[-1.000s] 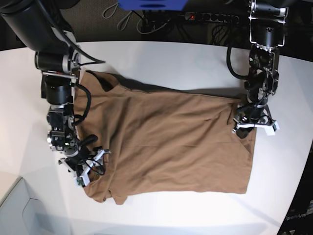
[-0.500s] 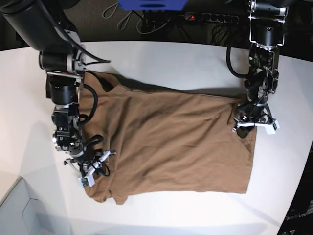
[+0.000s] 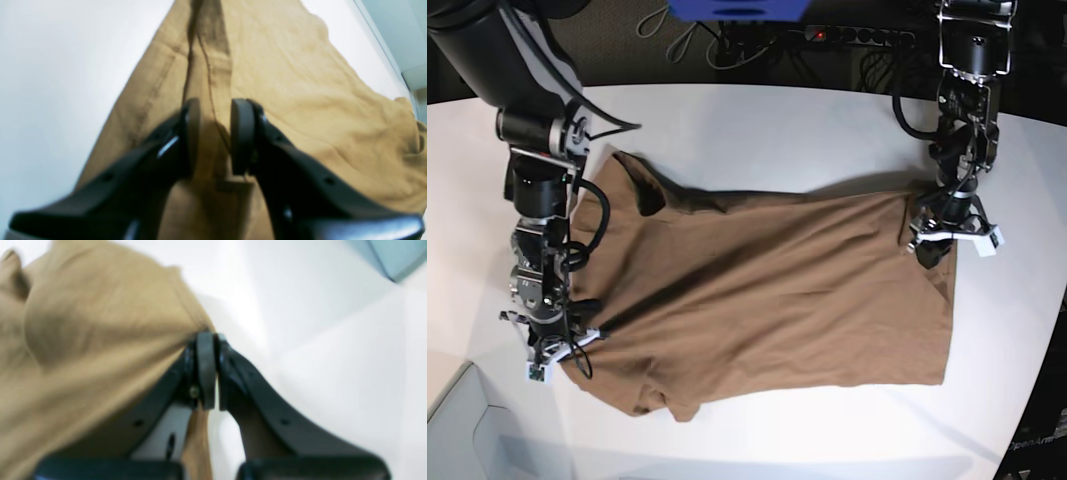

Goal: Layout the t-shirt on the table in an organized manner, then fold the t-shirt properly
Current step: 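Pull the t-shirt corners outward with both grippers to smooth it, then regrasp the collar-side edge with both grippers and drag it taut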

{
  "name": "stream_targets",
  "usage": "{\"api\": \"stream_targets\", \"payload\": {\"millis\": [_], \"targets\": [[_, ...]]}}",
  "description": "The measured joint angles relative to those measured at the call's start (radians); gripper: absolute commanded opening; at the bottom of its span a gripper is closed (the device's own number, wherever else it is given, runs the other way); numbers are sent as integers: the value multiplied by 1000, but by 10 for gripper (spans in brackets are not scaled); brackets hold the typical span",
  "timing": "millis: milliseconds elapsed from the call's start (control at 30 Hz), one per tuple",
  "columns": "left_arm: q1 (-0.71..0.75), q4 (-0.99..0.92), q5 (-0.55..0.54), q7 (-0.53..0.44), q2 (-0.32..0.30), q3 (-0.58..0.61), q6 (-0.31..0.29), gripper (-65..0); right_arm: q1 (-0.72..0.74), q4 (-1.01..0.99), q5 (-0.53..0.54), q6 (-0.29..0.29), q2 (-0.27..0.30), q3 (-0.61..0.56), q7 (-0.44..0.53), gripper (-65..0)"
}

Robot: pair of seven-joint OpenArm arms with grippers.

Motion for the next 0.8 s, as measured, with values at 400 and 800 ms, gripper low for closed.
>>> {"api": "stream_targets", "payload": {"millis": [400, 800], "targets": [[100, 246, 13, 142, 3, -9, 89, -474, -229, 372, 1, -28, -35, 95, -8, -574], [145, 445, 13, 135, 9, -98, 91, -473, -495, 788, 3, -29, -132, 84, -3, -283]]}}
